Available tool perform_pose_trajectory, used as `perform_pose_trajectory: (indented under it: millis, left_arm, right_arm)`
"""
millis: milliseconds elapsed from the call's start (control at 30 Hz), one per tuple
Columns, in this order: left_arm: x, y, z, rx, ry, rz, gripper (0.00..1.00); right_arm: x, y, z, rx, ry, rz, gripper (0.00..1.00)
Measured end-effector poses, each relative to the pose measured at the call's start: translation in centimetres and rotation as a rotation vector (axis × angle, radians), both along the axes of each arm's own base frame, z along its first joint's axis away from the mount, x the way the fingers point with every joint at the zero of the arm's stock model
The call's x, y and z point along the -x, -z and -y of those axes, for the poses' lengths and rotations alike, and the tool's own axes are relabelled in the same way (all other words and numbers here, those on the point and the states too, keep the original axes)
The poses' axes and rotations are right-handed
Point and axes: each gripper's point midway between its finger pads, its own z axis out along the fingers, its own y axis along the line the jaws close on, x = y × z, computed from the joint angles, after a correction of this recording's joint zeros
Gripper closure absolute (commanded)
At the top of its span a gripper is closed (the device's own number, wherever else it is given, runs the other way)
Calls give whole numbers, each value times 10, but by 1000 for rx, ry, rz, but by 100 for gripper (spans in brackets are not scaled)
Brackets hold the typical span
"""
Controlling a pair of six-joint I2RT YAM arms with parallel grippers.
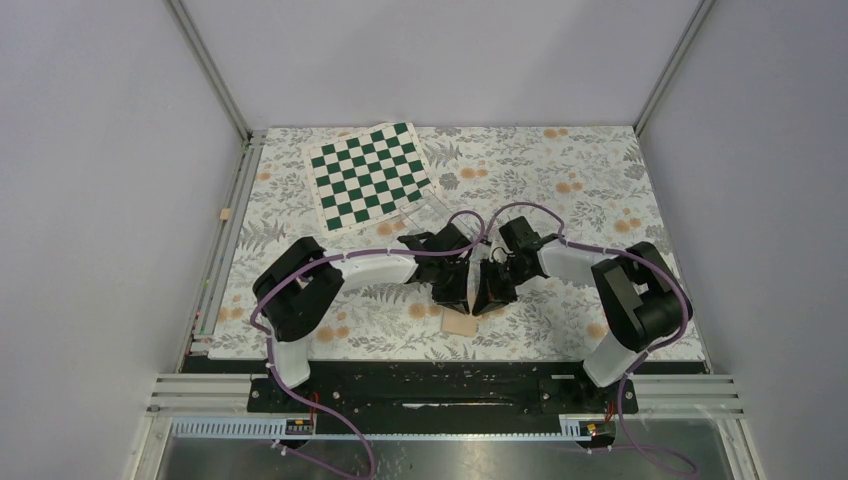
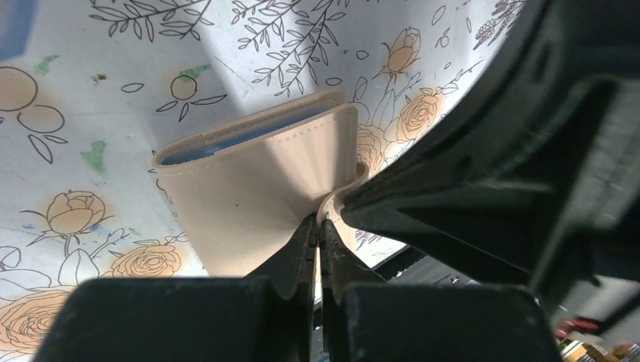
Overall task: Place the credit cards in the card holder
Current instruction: Close the card holder at the center of the board.
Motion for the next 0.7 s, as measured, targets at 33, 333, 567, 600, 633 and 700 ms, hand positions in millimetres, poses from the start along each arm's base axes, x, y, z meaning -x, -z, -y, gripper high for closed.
perform_pose_trajectory:
  millis: [33,333,567,600,633,700]
  left_arm:
    - [0,0,0,0,0,0,89]
    - [0,-8,-5,-11,1,10,60]
    - [-6,-16,-17,-29,-19,27,69]
    - [-6,-15,-17,-28,-20,26,68]
    - [-6,-14,-18,-23,-21,21,67]
    - [-4,-10,-18,-5,-21,7,66]
  right_arm:
    - [1,4,0,10,-1,-8,100]
    - [3,11,0,27,14,-48,100]
    - [2,11,1,39,15,-57,100]
    - [3,11,1,40,14,-57,100]
    - [3,11,1,40,14,-57,100]
    - [2,11,0,40,14,-58,100]
